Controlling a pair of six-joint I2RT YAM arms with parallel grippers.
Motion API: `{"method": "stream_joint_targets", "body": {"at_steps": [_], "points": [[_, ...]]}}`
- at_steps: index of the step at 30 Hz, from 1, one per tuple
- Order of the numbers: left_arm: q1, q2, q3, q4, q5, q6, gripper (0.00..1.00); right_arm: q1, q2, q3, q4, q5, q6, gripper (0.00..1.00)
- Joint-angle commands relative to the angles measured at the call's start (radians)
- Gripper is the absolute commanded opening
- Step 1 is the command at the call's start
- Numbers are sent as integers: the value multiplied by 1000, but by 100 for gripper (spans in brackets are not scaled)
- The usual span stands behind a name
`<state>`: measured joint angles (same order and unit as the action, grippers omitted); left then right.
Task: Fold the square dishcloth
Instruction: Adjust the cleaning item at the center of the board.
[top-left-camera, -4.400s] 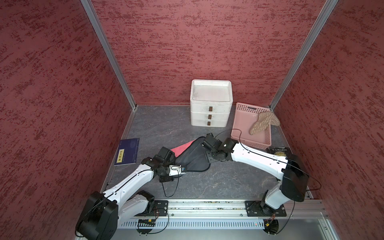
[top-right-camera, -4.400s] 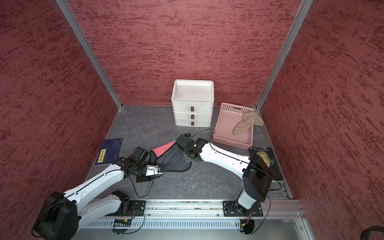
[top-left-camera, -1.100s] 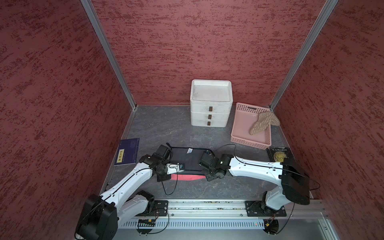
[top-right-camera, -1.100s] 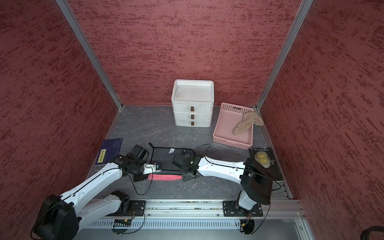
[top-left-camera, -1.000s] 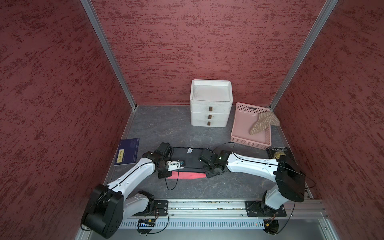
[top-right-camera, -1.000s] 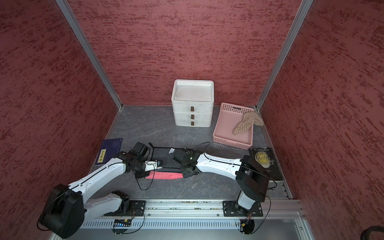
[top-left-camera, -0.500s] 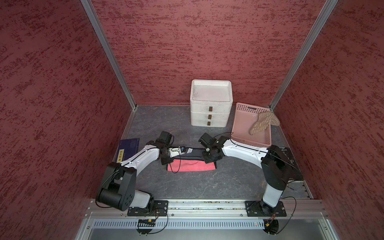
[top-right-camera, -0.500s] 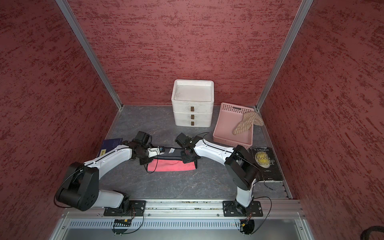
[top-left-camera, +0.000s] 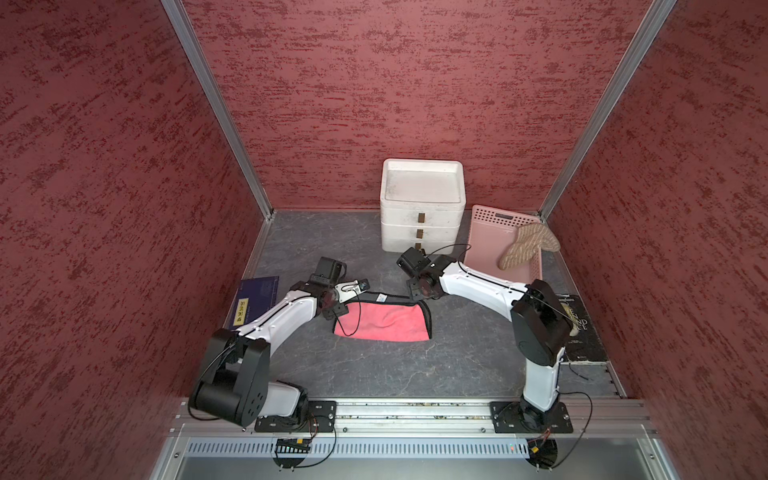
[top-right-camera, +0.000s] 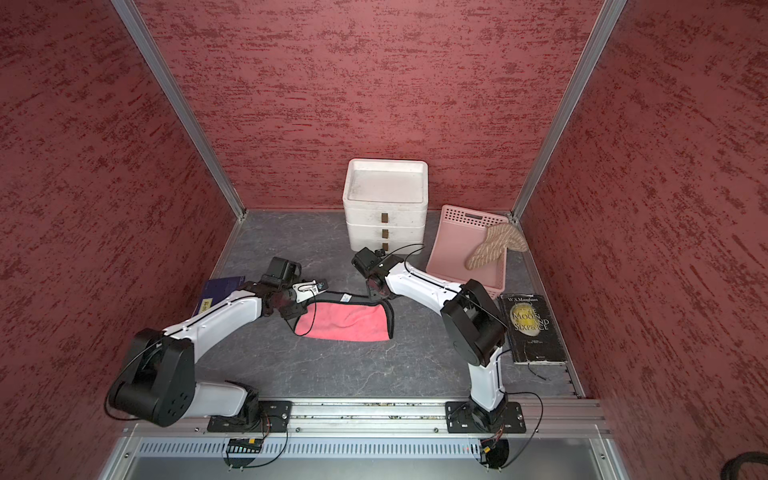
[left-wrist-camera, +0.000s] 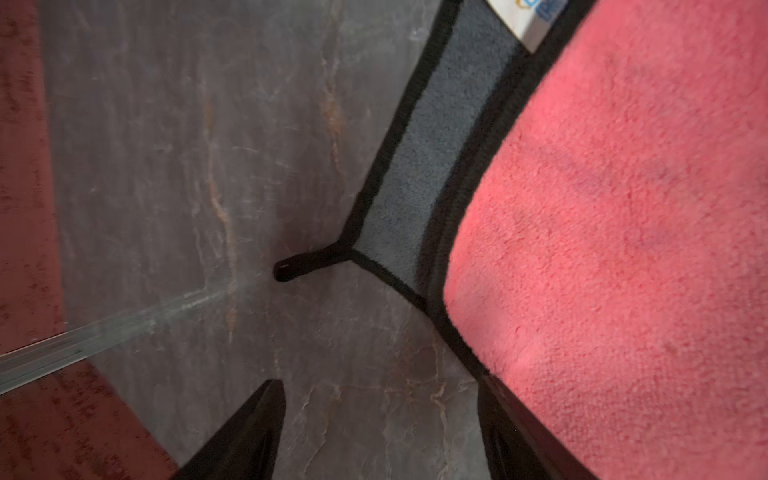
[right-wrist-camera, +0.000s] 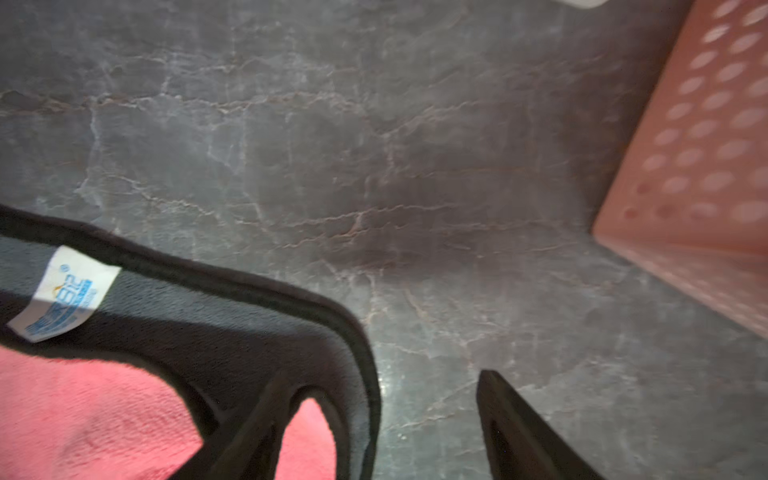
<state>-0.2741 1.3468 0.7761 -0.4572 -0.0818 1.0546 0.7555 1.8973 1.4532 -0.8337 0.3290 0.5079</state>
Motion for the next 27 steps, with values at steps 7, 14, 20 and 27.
{"method": "stream_joint_targets", "body": {"at_steps": [7,14,20,27], "points": [[-109,-91,-81,-58,63,-61,75,15,-68,-161,260,-544,-29,61],[-116,107,-107,124,-74,-76,69,-125,35,-274,347,-580,32,49],[-120,153,-131,212,-121,-45,70,-106,-104,-445,334,-546,37,46],[-142,241,-97,371,-137,-28,72,62,-221,-483,214,-635,19,29]]}}
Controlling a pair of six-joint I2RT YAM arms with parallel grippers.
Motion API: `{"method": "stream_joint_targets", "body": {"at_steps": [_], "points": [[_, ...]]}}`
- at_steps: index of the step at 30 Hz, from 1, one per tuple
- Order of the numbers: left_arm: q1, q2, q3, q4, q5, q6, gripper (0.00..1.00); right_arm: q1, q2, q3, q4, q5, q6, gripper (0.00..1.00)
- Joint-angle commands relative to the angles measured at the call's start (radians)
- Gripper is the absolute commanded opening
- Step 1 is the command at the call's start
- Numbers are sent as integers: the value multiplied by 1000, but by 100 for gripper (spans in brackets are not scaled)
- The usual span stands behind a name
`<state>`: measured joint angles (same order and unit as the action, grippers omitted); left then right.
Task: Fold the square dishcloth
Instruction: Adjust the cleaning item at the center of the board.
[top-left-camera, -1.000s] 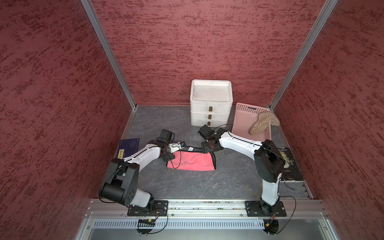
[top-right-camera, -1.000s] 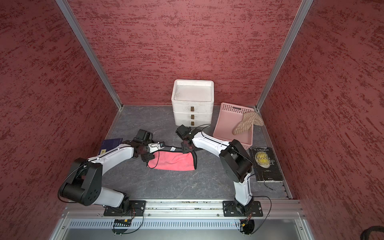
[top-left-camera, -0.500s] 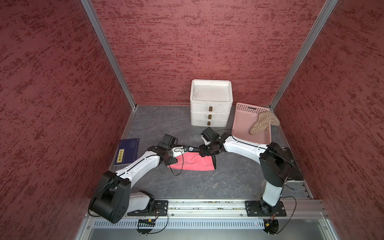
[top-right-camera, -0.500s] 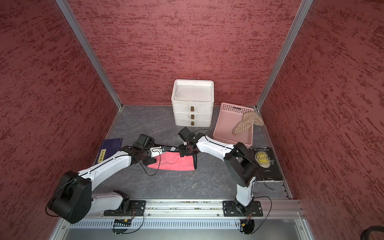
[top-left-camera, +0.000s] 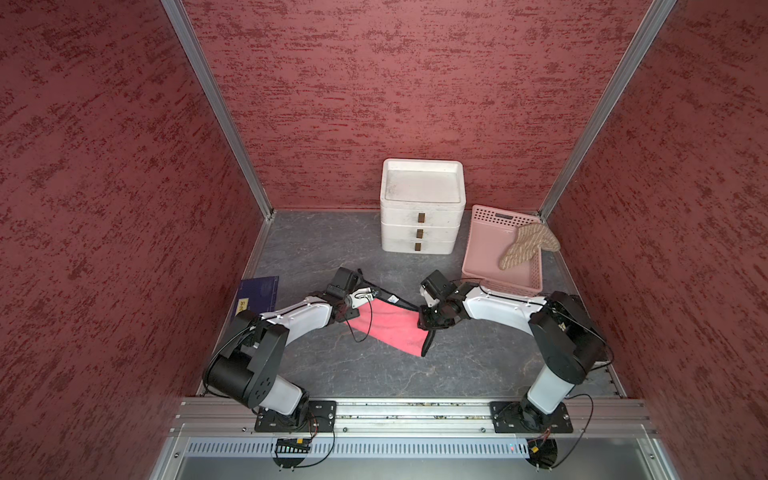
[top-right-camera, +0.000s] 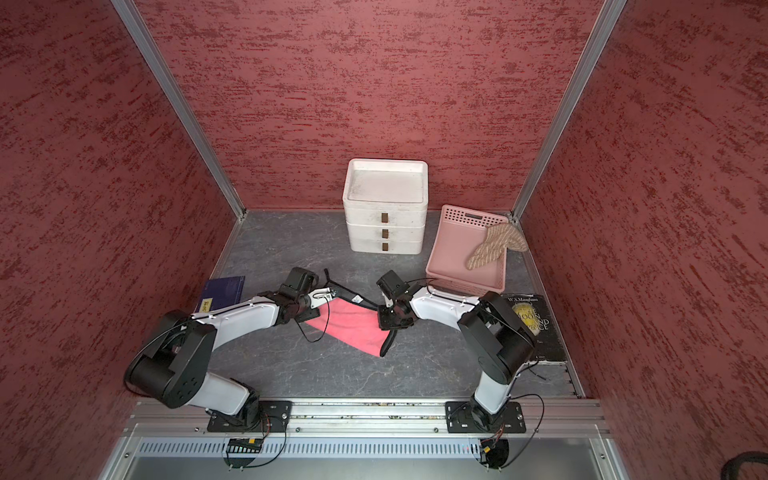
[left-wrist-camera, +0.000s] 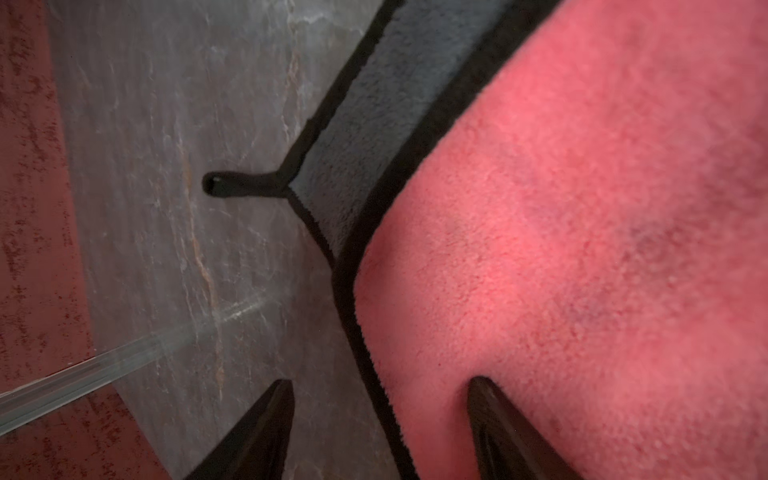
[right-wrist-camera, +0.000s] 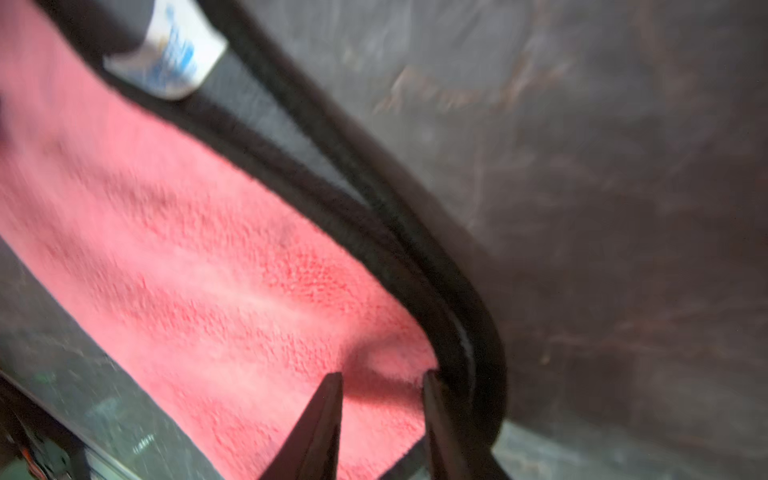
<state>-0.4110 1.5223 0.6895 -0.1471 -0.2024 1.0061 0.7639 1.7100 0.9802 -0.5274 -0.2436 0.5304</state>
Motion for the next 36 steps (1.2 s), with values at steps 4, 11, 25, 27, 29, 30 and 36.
{"method": "stream_joint_targets", "body": {"at_steps": [4,11,25,27,29,30,36], "points": [[-21,141,16,254,-23,41,74,76,-118,-2,-110,-153,-20,23],[-11,-70,80,110,176,-49,81,-49,-31,176,-97,-253,-92,24],[-257,-568,-14,-568,421,-170,79,-73,666,971,-207,-338,-140,19],[-365,-544,-29,-544,380,-193,80,-77,689,963,-194,-281,-111,17],[-465,-505,-40,-512,349,-204,82,-83,683,914,-167,-224,-81,16],[-505,-480,-44,-490,338,-207,82,-86,671,879,-151,-189,-69,15],[-644,-284,-12,-372,313,-220,83,-100,538,595,20,-39,23,5]]}}
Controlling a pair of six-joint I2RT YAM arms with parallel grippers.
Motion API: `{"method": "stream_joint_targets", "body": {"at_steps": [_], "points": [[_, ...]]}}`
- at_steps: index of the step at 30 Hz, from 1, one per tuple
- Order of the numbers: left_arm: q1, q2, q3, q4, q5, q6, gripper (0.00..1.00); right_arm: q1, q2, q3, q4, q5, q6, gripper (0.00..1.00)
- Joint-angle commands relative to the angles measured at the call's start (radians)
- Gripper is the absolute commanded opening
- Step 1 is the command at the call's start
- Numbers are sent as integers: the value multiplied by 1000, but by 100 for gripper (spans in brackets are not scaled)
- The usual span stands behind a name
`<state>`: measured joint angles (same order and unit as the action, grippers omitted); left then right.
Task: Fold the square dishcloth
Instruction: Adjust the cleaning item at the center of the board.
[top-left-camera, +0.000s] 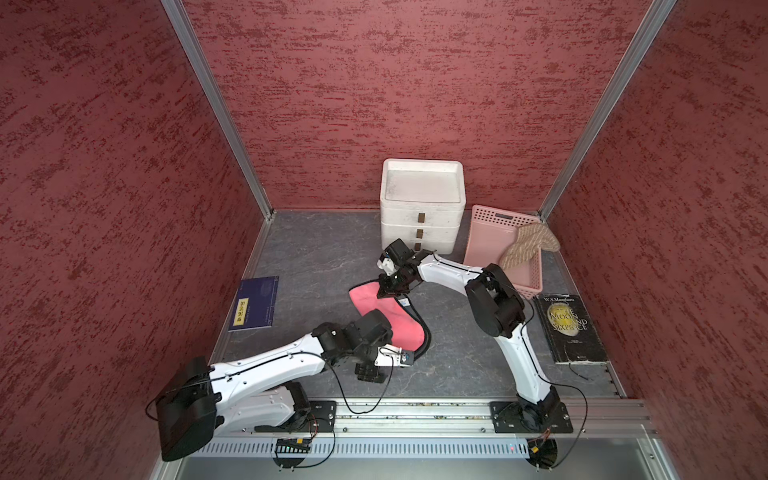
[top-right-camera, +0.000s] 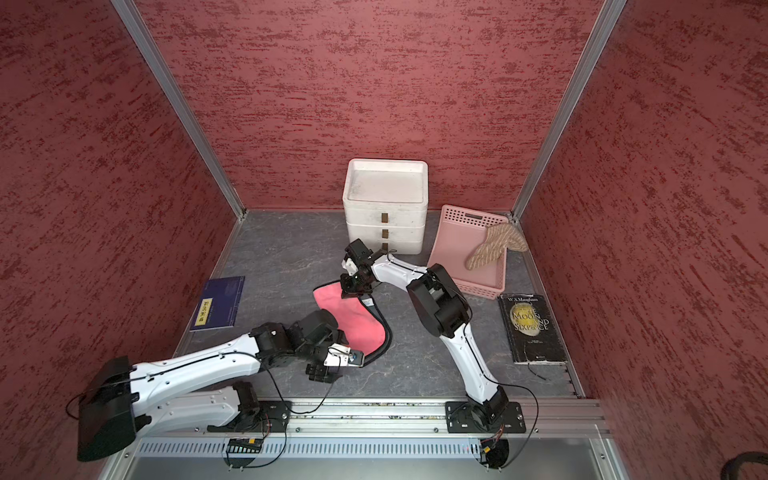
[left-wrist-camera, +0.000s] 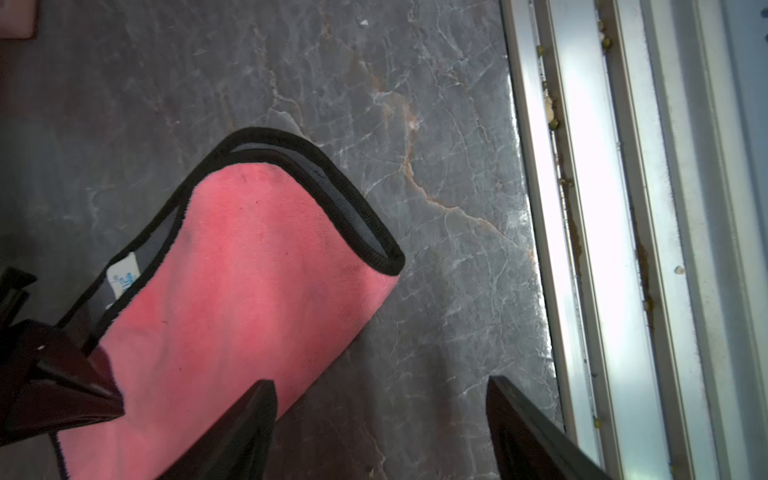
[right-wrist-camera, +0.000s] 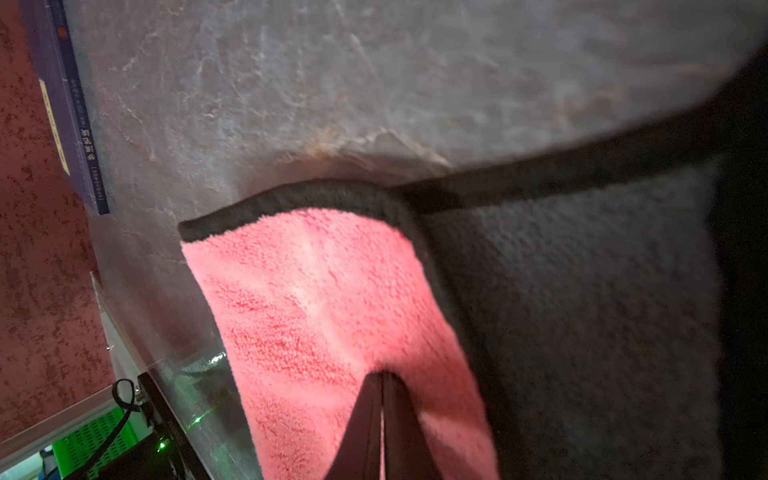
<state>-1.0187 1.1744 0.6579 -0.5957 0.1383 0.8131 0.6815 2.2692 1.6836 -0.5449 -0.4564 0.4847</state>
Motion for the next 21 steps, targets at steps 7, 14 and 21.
{"method": "stream_joint_targets", "body": {"at_steps": [7,14,21], "points": [[-112,248,85,173,-83,-11,84,-15,-161,-369,193,278,159,2],[-163,339,154,143,-75,-10,81,-11,-227,-488,255,343,194,0],[-163,462,192,109,-126,-12,74,-8,-267,-569,297,369,208,0]]}}
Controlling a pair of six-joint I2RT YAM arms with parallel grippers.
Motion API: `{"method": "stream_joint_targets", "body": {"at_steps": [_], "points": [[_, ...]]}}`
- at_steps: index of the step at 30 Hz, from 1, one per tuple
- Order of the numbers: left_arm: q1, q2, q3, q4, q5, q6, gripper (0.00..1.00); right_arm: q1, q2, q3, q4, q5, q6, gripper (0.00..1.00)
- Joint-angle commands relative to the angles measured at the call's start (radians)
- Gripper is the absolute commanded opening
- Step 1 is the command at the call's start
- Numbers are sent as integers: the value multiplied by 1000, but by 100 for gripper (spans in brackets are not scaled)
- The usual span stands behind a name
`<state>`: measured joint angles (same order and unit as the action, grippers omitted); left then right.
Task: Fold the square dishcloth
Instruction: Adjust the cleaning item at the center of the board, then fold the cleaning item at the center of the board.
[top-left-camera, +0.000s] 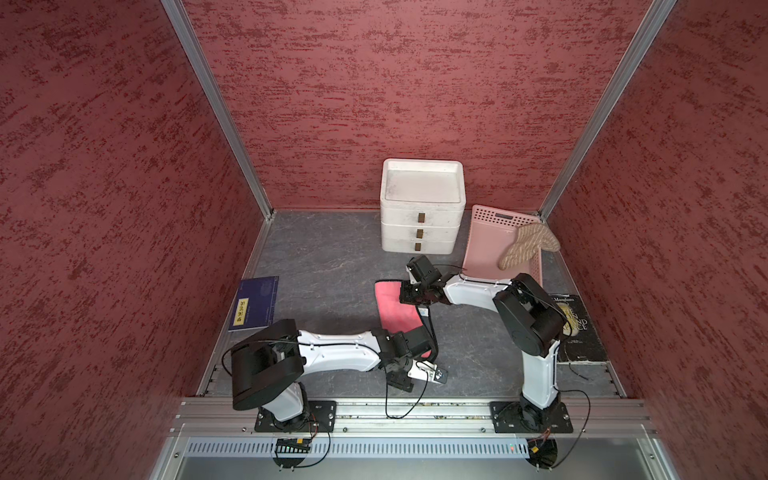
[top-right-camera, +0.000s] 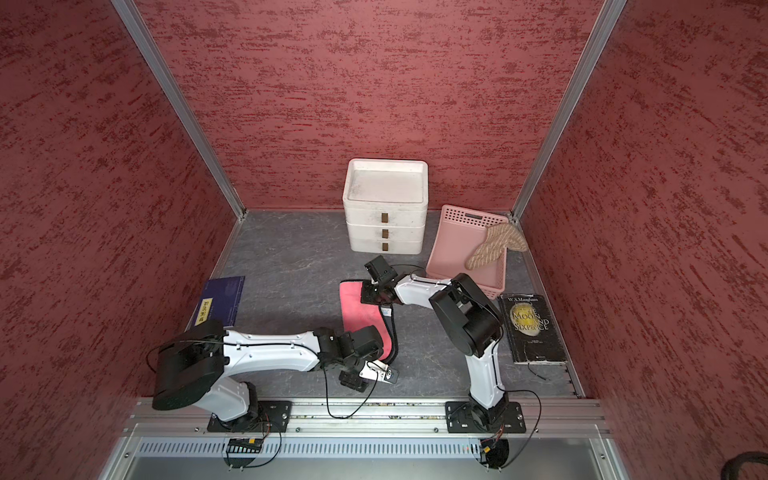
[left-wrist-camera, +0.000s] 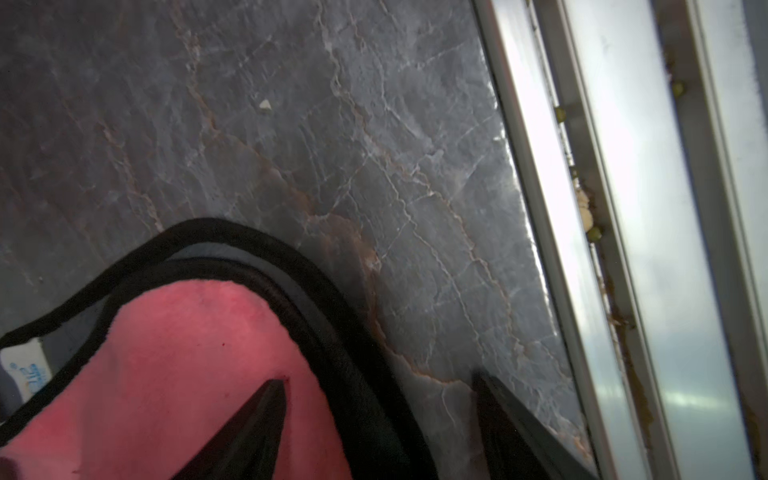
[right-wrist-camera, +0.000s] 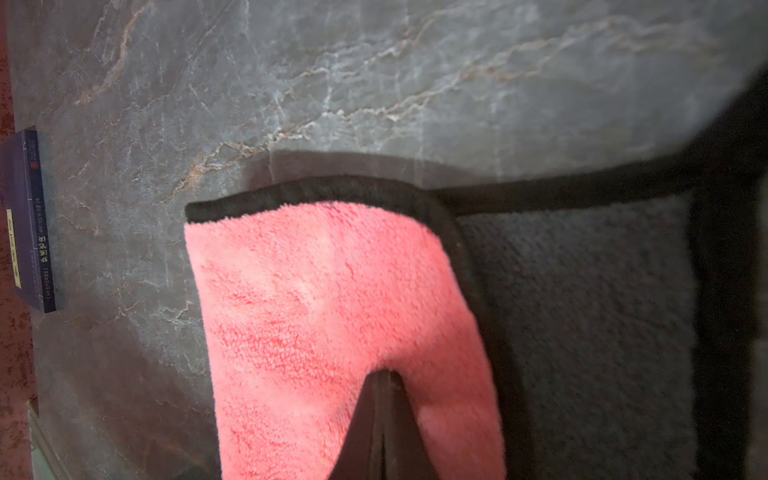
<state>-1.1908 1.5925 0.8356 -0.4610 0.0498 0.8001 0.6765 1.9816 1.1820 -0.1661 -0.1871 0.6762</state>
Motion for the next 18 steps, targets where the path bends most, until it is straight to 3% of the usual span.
{"method": "stream_joint_targets", "body": {"at_steps": [1,5,9,14,18], "points": [[16,57,20,-32,-43,-1,72,-3,12,-81,-76,102,17,0],[56,71,15,-47,-41,-3,61,5,-39,-137,-63,107,19,0],[93,33,-13,-81,-18,0,40,21,-111,-181,-66,101,9,0],[99,-53,-75,-138,22,2,23,45,-196,-160,-119,77,-35,3],[100,-168,-97,-219,62,-11,17,103,-240,-127,-130,68,-36,4]]}}
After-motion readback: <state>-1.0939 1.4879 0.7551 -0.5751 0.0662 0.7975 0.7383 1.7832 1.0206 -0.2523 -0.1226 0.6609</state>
